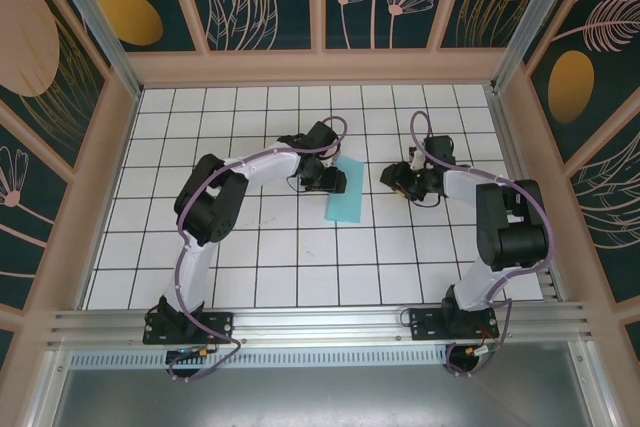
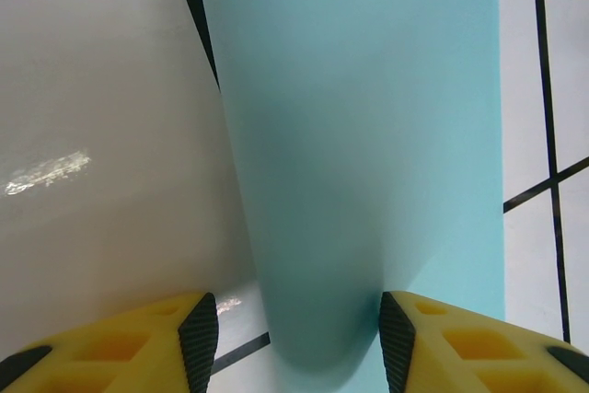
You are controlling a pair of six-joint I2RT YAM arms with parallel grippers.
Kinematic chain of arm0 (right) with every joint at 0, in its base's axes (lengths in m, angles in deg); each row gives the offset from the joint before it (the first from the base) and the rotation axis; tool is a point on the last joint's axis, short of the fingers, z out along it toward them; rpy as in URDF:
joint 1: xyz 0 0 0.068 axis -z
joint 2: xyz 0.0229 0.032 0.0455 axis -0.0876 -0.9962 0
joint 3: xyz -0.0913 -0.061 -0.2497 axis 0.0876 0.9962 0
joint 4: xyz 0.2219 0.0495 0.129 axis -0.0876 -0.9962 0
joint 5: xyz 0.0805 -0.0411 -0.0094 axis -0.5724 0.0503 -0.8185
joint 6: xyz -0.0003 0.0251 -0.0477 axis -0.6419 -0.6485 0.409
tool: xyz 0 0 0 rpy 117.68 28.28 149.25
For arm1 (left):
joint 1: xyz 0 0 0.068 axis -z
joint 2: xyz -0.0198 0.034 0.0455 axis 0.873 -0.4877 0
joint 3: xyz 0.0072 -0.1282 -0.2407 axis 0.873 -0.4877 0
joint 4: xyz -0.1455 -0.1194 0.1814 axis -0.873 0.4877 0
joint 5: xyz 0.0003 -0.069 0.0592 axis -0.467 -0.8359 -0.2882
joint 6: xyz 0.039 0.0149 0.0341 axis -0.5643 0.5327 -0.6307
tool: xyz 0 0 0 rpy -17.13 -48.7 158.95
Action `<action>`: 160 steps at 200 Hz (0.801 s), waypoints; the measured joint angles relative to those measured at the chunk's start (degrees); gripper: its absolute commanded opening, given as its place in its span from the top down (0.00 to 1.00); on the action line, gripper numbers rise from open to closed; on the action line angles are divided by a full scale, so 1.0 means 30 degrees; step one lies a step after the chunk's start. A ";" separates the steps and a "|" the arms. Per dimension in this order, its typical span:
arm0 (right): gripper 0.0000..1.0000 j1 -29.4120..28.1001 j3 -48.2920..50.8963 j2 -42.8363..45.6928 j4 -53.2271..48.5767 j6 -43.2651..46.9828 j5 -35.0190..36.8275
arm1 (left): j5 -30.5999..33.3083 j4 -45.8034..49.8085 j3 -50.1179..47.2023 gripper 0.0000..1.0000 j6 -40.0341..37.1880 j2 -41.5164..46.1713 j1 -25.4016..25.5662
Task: Fold a paper plane with a square sheet of paper (fold left side to right side)
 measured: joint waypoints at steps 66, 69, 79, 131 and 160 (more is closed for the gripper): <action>0.50 -0.0051 0.0000 0.0007 0.0000 -0.0007 0.0000 | 0.0007 0.0240 0.0248 0.46 0.0007 -0.0138 0.0015; 0.50 -0.0058 0.0000 0.0000 0.0000 -0.0007 0.0000 | 0.0007 0.0248 0.0255 0.46 0.0007 -0.0138 0.0015; 0.50 -0.0073 0.0000 0.0000 0.0000 -0.0007 0.0000 | 0.0007 0.0306 0.0306 0.46 0.0007 -0.0168 0.0015; 0.50 -0.0189 0.0000 0.0000 0.0000 -0.0007 0.0000 | 0.0007 0.0364 0.0379 0.46 0.0007 -0.0211 0.0015; 0.49 -0.0248 0.0000 0.0000 0.0000 -0.0007 0.0000 | 0.0000 0.0495 0.0517 0.46 0.0015 -0.0284 0.0015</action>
